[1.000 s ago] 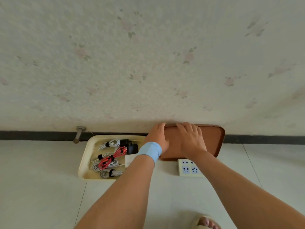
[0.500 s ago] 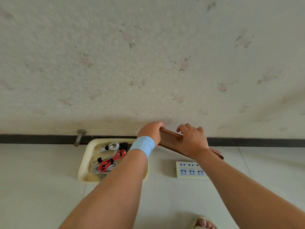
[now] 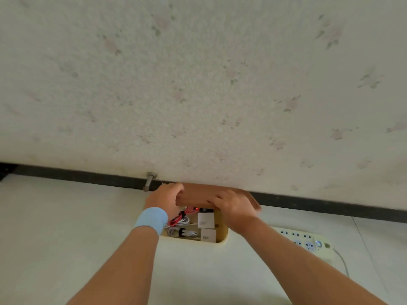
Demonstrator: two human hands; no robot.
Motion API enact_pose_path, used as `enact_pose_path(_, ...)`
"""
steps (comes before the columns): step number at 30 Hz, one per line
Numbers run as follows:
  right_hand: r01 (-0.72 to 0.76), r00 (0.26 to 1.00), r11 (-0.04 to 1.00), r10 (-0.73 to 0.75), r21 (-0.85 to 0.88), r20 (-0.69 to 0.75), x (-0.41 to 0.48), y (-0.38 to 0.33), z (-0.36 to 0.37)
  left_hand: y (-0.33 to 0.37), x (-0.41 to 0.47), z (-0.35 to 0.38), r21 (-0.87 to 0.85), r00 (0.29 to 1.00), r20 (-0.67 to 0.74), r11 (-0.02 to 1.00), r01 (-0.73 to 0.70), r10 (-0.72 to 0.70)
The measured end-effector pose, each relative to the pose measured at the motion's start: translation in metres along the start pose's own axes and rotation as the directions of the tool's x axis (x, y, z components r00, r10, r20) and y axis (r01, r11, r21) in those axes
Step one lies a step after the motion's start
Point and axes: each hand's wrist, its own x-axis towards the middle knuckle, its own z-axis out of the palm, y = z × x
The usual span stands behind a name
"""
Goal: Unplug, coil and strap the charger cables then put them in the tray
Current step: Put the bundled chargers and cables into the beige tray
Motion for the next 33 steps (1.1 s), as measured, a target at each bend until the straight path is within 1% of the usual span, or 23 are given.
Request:
enact_pose_path(2,-0.019,0.993,0.999,0.024,-0.043,0.112,0.004,-0.018,0.014,-0.016,-0.005,0.008,0.084,0.994,0.104,0.996,0.019,-0.028)
enact_pose_path(4,0.001,0.986,0.997,0.013,-0.083,0.164,0.006,-0.033,0.024,-0.031,-0.006,0.022,0.151,0.977,0.200,0.987,0.049,-0.079)
enact_pose_path(6,0.030,0.973,0.997,-0.012,-0.076,0.230,0.006,-0.046,0.036,-0.044,-0.004,0.038,0.169,0.958,0.253,0.981,0.092,-0.133)
enact_pose_path(8,0.015,0.955,0.999,-0.003,-0.040,0.296,0.004,-0.055,0.052,-0.055,-0.003,0.055,0.183,0.954,0.261,0.978,0.102,-0.149)
enact_pose_path(10,-0.036,0.948,0.999,0.025,0.029,0.318,0.003,-0.061,0.067,-0.062,0.000,0.069,0.191,0.947,0.267,0.973,0.131,-0.180)
enact_pose_path(12,-0.059,0.925,0.992,0.013,0.109,0.379,0.005,-0.062,0.081,-0.065,0.004,0.079,0.207,0.910,0.344,0.964,0.165,-0.229)
enact_pose_path(14,-0.092,0.890,0.979,-0.001,0.181,0.457,0.010,-0.060,0.089,-0.067,0.004,0.087,0.200,0.852,0.450,0.960,0.194,-0.266)
enact_pose_path(15,-0.114,0.882,0.973,0.006,0.200,0.471,0.012,-0.058,0.091,-0.069,0.005,0.091,0.176,0.835,0.477,0.961,0.216,-0.275)
enact_pose_path(16,-0.134,0.888,0.971,0.030,0.197,0.458,0.015,-0.056,0.093,-0.070,0.005,0.095,0.138,0.834,0.475,0.960,0.243,-0.279)
enact_pose_path(18,-0.211,0.914,0.967,0.142,0.144,0.381,0.019,-0.053,0.097,-0.074,0.006,0.103,0.039,0.856,0.417,0.946,0.321,-0.307)
enact_pose_path(19,-0.292,0.907,0.950,0.238,0.112,0.349,0.021,-0.052,0.098,-0.075,0.007,0.106,-0.002,0.862,0.382,0.932,0.361,-0.333)
enact_pose_path(20,-0.403,0.872,0.912,0.354,0.083,0.338,0.023,-0.050,0.099,-0.077,0.008,0.109,-0.031,0.862,0.357,0.918,0.396,-0.360)
enact_pose_path(21,-0.527,0.811,0.847,0.476,0.073,0.339,0.024,-0.048,0.099,-0.078,0.009,0.112,-0.049,0.858,0.344,0.905,0.422,-0.381)
enact_pose_path(22,-0.645,0.735,0.759,0.582,0.094,0.347,0.026,-0.046,0.099,-0.079,0.011,0.114,-0.062,0.854,0.337,0.896,0.440,-0.397)
enact_pose_path(23,-0.731,0.665,0.668,0.651,0.140,0.365,0.027,-0.044,0.099,-0.079,0.012,0.115,-0.076,0.851,0.330,0.887,0.455,-0.408)
enact_pose_path(24,-0.772,0.628,0.604,0.675,0.199,0.387,0.029,-0.042,0.099,-0.079,0.014,0.115,-0.099,0.852,0.315,0.878,0.468,-0.419)
enact_pose_path(25,-0.775,0.629,0.577,0.666,0.259,0.400,0.031,-0.040,0.100,-0.079,0.016,0.115,-0.130,0.853,0.294,0.867,0.482,-0.430)
enact_pose_path(27,-0.738,0.675,0.565,0.623,0.369,0.395,0.036,-0.035,0.100,-0.082,0.019,0.113,-0.185,0.852,0.251,0.841,0.508,-0.459)
enact_pose_path(28,-0.726,0.686,0.558,0.620,0.402,0.381,0.037,-0.033,0.099,-0.084,0.021,0.112,-0.192,0.851,0.243,0.837,0.512,-0.465)
enact_pose_path(30,-0.721,0.691,0.558,0.626,0.411,0.361,0.038,-0.030,0.101,-0.089,0.024,0.112,-0.161,0.852,0.280,0.853,0.497,-0.443)
enact_pose_path(33,-0.689,0.723,0.642,0.576,0.337,0.382,0.032,-0.028,0.110,-0.094,0.027,0.115,-0.145,0.843,0.342,0.863,0.484,-0.415)
